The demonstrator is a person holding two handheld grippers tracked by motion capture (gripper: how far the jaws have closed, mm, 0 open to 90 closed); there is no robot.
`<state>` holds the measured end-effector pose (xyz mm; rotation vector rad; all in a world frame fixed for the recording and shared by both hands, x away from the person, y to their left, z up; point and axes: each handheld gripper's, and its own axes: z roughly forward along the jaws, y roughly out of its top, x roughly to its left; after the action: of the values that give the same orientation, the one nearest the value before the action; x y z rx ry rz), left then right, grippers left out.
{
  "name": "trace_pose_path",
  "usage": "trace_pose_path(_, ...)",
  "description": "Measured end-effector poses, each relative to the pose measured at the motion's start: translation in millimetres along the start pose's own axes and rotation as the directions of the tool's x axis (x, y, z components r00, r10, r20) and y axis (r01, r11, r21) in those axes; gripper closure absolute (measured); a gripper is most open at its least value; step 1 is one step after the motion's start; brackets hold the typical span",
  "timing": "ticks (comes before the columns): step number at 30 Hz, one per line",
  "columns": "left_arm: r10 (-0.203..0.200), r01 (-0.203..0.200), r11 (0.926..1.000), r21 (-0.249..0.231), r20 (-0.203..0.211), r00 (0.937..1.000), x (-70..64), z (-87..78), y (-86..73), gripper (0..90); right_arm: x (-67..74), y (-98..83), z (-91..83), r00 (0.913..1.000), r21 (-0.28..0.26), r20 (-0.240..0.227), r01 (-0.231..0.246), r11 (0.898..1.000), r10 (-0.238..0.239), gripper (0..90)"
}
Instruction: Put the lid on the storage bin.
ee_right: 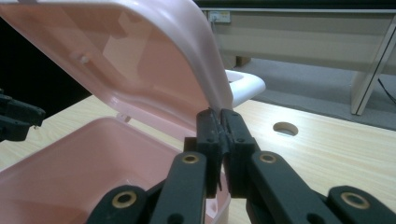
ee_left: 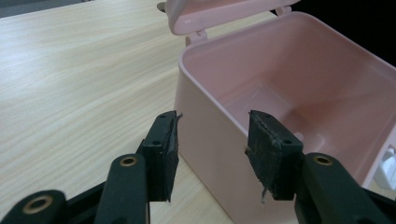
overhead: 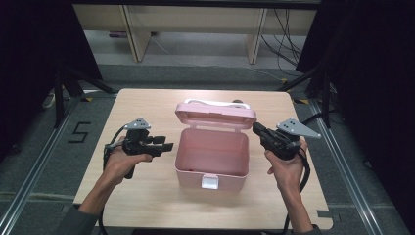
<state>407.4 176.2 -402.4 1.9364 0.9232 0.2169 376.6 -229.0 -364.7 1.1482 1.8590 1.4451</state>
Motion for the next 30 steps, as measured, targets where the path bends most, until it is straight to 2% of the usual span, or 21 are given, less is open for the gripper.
trace_pose_path(1, 0.003, -0.003, 1.0000, 0.003, -0.001, 1.0000, 0.5, -0.3, -0.4, 52.7, -0.9, 0.0, 0.0, 0.9999, 0.002, -0.003, 0.015, 1.000, -0.015, 87.5)
trace_pose_path(3, 0.004, -0.004, 0.9999, 0.010, 0.002, 1.0000, 1.8, -1.2, -0.8, 52.4, -0.4, -0.5, -0.9, 0.9999, 0.007, -0.003, 0.010, 1.000, -0.010, 87.4)
trace_pose_path(4, 0.002, -0.002, 0.9999, 0.011, 0.001, 1.0000, 2.4, -1.8, -1.3, 52.3, -1.1, -0.8, -1.2, 0.9997, 0.002, -0.003, 0.022, 1.000, -0.022, 87.4)
trace_pose_path(5, 0.001, -0.001, 0.9999, 0.010, 0.002, 1.0000, 2.9, -2.2, -1.9, 52.3, 0.4, -1.5, -2.1, 1.0000, 0.010, -0.002, 0.001, 1.000, -0.001, 87.4)
trace_pose_path(6, 0.000, 0.000, 1.0000, 0.009, -0.003, 1.0000, 3.1, -2.5, -2.6, 52.2, -1.2, -2.0, -1.7, 0.9998, 0.001, -0.009, 0.017, 1.000, -0.017, 87.4)
trace_pose_path(9, -0.001, 0.001, 0.9999, 0.017, 0.005, 1.0000, 3.6, -3.8, -5.0, 52.0, -0.9, -3.7, -3.0, 0.9999, 0.008, -0.013, 0.011, 1.000, -0.011, 87.4)
trace_pose_path(11, 0.002, -0.002, 0.9998, 0.018, 0.001, 1.0000, 2.2, -3.9, -7.0, 51.8, 0.5, -5.1, -2.9, 0.9997, 0.001, -0.023, -0.012, 1.000, 0.012, 87.4)
trace_pose_path(14, 0.009, -0.009, 0.9996, 0.025, 0.007, 0.9999, 0.8, -4.9, -9.5, 51.6, 0.5, -7.6, -4.2, 0.9998, 0.008, -0.019, 0.000, 1.000, 0.001, 88.2)
trace_pose_path(16, 0.008, -0.009, 0.9996, 0.029, 0.015, 0.9998, 0.7, -5.7, -9.9, 51.5, -0.4, -10.1, -4.5, 0.9990, 0.015, -0.042, -0.014, 1.000, 0.015, 88.5)
trace_pose_path(18, 0.008, -0.009, 0.9997, 0.025, 0.013, 0.9999, -0.2, -6.0, -10.6, 51.4, 0.4, -12.4, -4.1, 0.9968, 0.023, -0.061, -0.051, 0.998, 0.052, 88.5)
trace_pose_path(20, 0.006, -0.007, 0.9997, 0.023, 0.013, 0.9999, -0.5, -6.2, -11.1, 51.2, -0.3, -13.5, -3.0, 0.9980, 0.023, -0.058, -0.026, 0.999, 0.028, 88.5)
trace_pose_path(25, 0.007, -0.008, 0.9997, 0.024, 0.012, 0.9999, 1.3, -7.8, -10.8, 50.8, 1.3, -12.4, -3.5, 0.9945, 0.019, -0.086, -0.058, 0.998, 0.059, 88.3)
trace_pose_path(26, 0.007, -0.008, 0.9995, 0.029, 0.016, 0.9998, 1.7, -8.1, -10.6, 50.8, 0.5, -12.0, -3.6, 0.9964, 0.013, -0.079, -0.032, 0.999, 0.033, 88.3)
trace_pose_path(28, 0.008, -0.008, 0.9996, 0.028, 0.012, 0.9999, 1.3, -8.1, -10.7, 50.8, 2.8, -11.5, -4.0, 0.9949, 0.018, -0.088, -0.048, 0.999, 0.050, 87.5)
trace_pose_path(30, 0.009, -0.009, 0.9995, 0.029, 0.012, 0.9999, 0.6, -7.9, -10.9, 50.7, 1.8, -11.4, -4.7, 0.9954, 0.012, -0.087, -0.040, 0.999, 0.041, 87.0)
